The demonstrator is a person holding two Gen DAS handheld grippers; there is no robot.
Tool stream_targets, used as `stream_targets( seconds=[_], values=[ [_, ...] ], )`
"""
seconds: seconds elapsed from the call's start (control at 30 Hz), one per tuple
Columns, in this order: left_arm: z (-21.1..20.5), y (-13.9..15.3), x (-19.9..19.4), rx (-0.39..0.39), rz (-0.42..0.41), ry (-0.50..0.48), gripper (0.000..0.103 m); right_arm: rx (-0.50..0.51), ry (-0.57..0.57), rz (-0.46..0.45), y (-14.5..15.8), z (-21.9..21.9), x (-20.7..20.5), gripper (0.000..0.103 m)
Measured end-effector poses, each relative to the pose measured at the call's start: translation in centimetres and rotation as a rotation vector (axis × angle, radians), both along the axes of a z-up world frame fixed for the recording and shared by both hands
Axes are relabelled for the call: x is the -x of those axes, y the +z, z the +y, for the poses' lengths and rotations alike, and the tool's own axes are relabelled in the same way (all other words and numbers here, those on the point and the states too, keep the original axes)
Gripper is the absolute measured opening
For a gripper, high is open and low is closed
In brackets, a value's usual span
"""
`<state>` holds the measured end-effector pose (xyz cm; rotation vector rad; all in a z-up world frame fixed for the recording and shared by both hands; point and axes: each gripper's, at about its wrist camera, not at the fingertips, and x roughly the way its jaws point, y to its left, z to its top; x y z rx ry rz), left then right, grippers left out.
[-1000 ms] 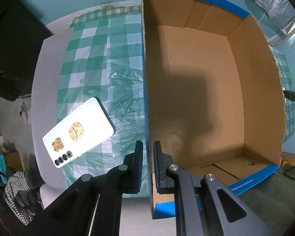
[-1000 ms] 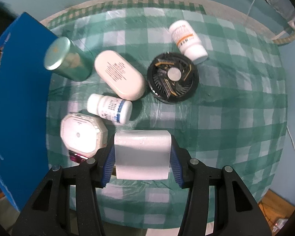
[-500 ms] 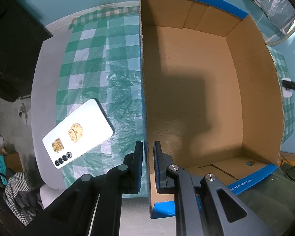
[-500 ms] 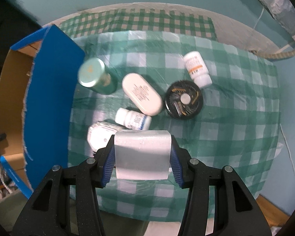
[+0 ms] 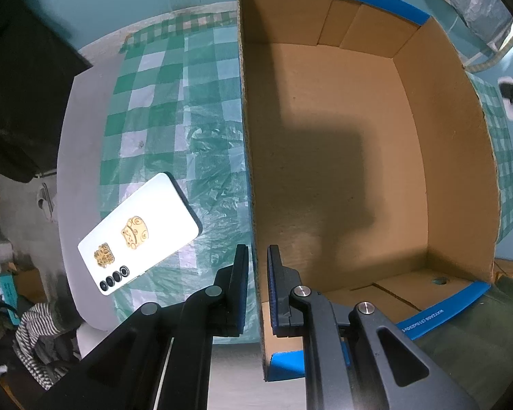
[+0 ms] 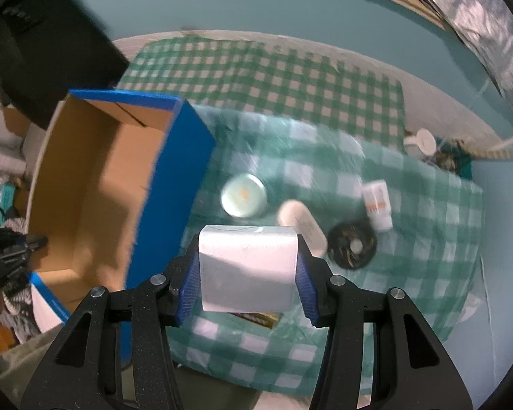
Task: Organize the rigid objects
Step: 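Lift the white charger with the right tool and carry it over the box, then open the right tool to drop the charger into the box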
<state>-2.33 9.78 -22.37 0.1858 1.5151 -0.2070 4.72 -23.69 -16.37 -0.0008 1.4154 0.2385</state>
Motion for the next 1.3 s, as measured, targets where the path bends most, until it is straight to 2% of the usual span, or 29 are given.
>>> stream_targets(
  seconds=[0.37, 0.53, 0.87, 1.3],
  values=[
    [0.1, 0.1, 0.1, 0.007, 0.001, 0.014, 0.010, -0.006, 0.136, -0.049, 2.0, 5.3, -2.7, 0.049],
    [-0.1, 0.1, 0.2, 0.003, -0.003, 0.010, 0.010, 0.000, 0.207, -0.062, 1.9, 8.3, -3.9, 0.049],
    [0.2, 0.1, 0.4, 0.007, -0.011, 0.025, 0.010, 0.038, 0.358, -0.037, -1.0, 13.7, -5.3, 0.049],
    [0.2, 0.5, 0.4, 0.006, -0.018, 0.020, 0.010, 0.075, 0.393, 0.042, -5.9, 15.7, -6.0, 0.049]
  ],
)
